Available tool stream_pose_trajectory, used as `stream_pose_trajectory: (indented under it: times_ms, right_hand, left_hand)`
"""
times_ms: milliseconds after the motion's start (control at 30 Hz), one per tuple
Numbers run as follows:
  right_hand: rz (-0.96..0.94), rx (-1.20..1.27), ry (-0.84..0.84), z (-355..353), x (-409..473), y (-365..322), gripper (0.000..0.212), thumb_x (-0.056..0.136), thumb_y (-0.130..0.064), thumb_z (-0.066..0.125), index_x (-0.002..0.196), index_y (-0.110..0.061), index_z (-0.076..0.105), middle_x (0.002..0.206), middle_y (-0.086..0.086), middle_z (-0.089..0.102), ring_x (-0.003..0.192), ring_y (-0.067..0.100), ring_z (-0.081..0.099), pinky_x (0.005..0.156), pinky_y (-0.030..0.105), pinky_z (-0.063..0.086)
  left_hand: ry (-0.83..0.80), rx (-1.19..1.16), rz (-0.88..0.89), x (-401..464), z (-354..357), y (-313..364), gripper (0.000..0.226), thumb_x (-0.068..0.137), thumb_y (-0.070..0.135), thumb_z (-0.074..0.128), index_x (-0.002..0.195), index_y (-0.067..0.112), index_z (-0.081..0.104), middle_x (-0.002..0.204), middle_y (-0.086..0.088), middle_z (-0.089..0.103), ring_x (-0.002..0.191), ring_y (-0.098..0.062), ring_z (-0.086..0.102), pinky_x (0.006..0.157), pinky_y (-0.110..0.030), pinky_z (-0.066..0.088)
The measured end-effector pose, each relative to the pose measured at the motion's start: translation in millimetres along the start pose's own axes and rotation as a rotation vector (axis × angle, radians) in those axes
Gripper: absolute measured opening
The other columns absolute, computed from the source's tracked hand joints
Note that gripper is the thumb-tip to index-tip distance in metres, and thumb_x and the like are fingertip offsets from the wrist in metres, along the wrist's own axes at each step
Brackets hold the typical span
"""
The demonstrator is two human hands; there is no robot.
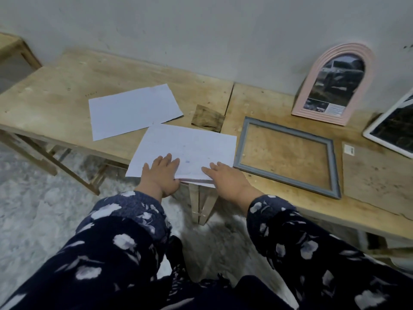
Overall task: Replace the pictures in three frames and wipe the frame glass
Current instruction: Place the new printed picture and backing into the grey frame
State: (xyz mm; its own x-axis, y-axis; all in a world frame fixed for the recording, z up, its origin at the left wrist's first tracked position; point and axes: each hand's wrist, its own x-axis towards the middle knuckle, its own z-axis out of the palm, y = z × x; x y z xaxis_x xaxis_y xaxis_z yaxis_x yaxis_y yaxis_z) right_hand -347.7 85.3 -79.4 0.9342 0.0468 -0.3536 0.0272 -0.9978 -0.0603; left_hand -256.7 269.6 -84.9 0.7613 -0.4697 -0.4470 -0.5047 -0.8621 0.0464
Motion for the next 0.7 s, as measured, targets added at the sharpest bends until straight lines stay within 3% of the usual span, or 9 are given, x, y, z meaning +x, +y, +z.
stream_pose_trajectory:
  times_ms: [67,200,300,367,467,700]
  right_hand:
    - [0.002,-0.033,0.065,-15.1,1.4,1.2,0.062,0.094,-0.004,0.038,0.149,-0.027,0.022,0.137,0.007,0.047,0.123,0.028,0.047,0.088,0.039,0.044]
    - [0.02,-0.061,0.244,-46.3,2.6,10.8,0.06,0.091,0.003,0.039,0.143,-0.028,0.038,0.129,0.005,0.055,0.121,0.029,0.048,0.088,0.038,0.042]
    - [0.019,-0.034,0.398,-66.7,-7.7,30.2,0.058,0.089,0.005,0.041,0.137,-0.026,0.048,0.126,0.004,0.057,0.122,0.03,0.047,0.091,0.041,0.039]
    - [0.053,-0.015,0.472,-77.1,-21.4,45.9,0.054,0.091,0.003,0.041,0.135,-0.026,0.051,0.133,0.005,0.055,0.129,0.028,0.043,0.102,0.042,0.033]
    - [0.178,0.0,0.474,-79.9,-53.2,75.3,0.058,0.09,0.005,0.039,0.138,-0.027,0.048,0.146,0.004,0.044,0.139,0.024,0.032,0.114,0.042,0.022]
    - [0.414,0.043,0.428,-32.2,-124.6,144.9,0.061,0.09,0.004,0.042,0.14,-0.031,0.044,0.148,0.003,0.042,0.14,0.024,0.031,0.112,0.037,0.021]
  left_hand:
    - [0.062,0.026,-0.008,-0.8,-5.0,-0.9,0.061,0.099,0.036,0.036,0.153,0.026,0.012,0.162,0.002,0.006,0.148,-0.022,0.007,0.117,-0.053,0.011]
    - [0.164,0.072,-0.006,-2.9,-16.1,1.8,0.061,0.097,0.034,0.04,0.153,0.028,0.014,0.16,0.006,0.016,0.147,-0.019,0.016,0.118,-0.051,0.011]
    - [0.249,0.089,0.0,-2.3,-34.0,14.2,0.064,0.096,0.015,0.035,0.154,0.028,0.013,0.161,0.008,0.016,0.147,-0.015,0.018,0.118,-0.045,0.013]
    - [0.301,0.082,0.021,-1.6,-45.0,26.6,0.066,0.094,0.007,0.031,0.154,0.027,0.013,0.161,0.007,0.016,0.147,-0.015,0.018,0.118,-0.043,0.015]
    - [0.352,0.099,0.092,1.1,-53.8,53.5,0.065,0.095,0.004,0.031,0.154,0.026,0.015,0.16,0.005,0.018,0.146,-0.017,0.019,0.118,-0.042,0.016]
    - [0.332,0.064,0.259,8.9,-45.7,131.3,0.069,0.095,-0.002,0.031,0.154,0.027,0.013,0.162,0.003,0.013,0.148,-0.017,0.014,0.119,-0.044,0.011]
